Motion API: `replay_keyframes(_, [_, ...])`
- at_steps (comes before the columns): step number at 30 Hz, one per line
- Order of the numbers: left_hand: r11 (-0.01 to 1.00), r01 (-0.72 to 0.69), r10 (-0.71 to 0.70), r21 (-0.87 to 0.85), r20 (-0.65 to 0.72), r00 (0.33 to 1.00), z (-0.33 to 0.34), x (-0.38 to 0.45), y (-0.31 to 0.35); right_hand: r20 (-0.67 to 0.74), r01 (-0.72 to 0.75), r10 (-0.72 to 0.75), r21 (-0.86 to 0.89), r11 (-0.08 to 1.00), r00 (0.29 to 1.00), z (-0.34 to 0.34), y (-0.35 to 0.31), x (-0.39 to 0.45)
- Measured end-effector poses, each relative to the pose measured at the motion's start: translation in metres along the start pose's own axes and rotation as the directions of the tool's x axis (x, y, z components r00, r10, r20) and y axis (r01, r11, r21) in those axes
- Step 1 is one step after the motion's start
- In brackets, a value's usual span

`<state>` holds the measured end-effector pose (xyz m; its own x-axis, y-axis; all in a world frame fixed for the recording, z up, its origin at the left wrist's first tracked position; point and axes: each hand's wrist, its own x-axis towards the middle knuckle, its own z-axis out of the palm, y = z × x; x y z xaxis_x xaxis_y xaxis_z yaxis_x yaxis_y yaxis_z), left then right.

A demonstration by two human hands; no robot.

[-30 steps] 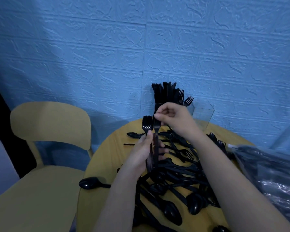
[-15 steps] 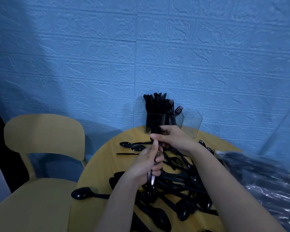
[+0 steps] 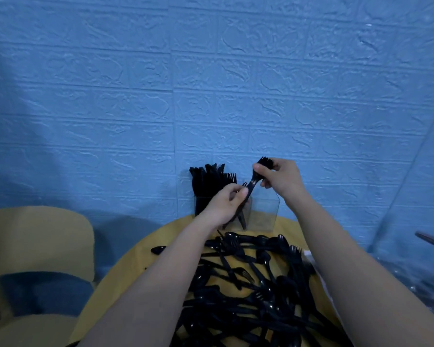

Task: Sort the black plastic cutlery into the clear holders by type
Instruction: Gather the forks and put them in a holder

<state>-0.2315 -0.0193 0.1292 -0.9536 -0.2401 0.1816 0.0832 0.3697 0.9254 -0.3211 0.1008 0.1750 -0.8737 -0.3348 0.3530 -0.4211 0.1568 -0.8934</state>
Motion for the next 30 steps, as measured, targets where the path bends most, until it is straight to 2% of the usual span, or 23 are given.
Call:
replay_keyframes(4, [0.919,-0.035,0.091,0.393,-0.124,0.988,-0.002,0.012,-0.027,-0.252,-0.002,-0.012,-0.055,0.998,0.968,-0.008,0.009,0.03])
replay_keyframes(6, [0.809,-0.084,0.168,0.581,-0.092,0.981,0.001,0.019,-0.045,-0.336,0.009,-0.046,-0.112,0.994,0.941,-0.006,0.012,0.043])
replay_keyframes(8, [0.647,-0.12,0.22,0.753,-0.034,0.975,0.002,0.027,-0.059,-0.356,0.032,-0.09,-0.168,0.985,0.93,0.003,0.016,0.05])
replay_keyframes(10, [0.555,-0.121,0.238,0.823,-0.017,0.971,0.001,0.031,-0.065,-0.305,0.06,-0.132,-0.233,0.971,0.943,0.017,0.022,0.053])
replay_keyframes(12, [0.572,-0.12,0.243,0.811,-0.028,0.97,0.0,0.034,-0.067,-0.199,0.108,-0.183,-0.337,0.935,0.963,0.033,0.029,0.052])
replay_keyframes(15, [0.667,-0.125,0.234,0.735,-0.048,0.971,-0.001,0.034,-0.065,-0.02,0.169,-0.206,-0.501,0.849,0.978,0.051,0.041,0.048])
replay_keyframes(19, [0.823,-0.108,0.219,0.558,-0.134,0.967,-0.007,0.025,-0.06,0.263,0.184,-0.028,-0.591,0.786,0.964,0.061,0.059,0.043])
replay_keyframes(21, [0.876,-0.074,0.184,0.477,-0.188,0.965,-0.011,0.018,-0.057,0.286,0.148,0.039,-0.601,0.785,0.958,0.058,0.059,0.038])
replay_keyframes(24, [0.908,-0.016,0.129,0.419,-0.241,0.962,-0.019,0.004,-0.054,0.209,0.215,-0.101,-0.644,0.734,0.973,0.046,0.048,0.024])
replay_keyframes(26, [0.933,0.011,0.083,0.36,-0.244,0.966,-0.022,-0.006,-0.052,0.168,0.236,-0.169,-0.598,0.766,0.971,0.037,0.039,0.008])
replay_keyframes(28, [0.964,0.038,0.029,0.264,-0.245,0.969,-0.023,-0.018,-0.05,0.221,0.182,-0.057,-0.596,0.782,0.974,0.031,0.032,-0.009])
replay_keyframes(30, [0.99,0.079,-0.047,0.119,-0.249,0.967,-0.022,-0.035,-0.045,0.337,0.135,0.151,-0.69,0.711,0.929,0.029,0.034,-0.028])
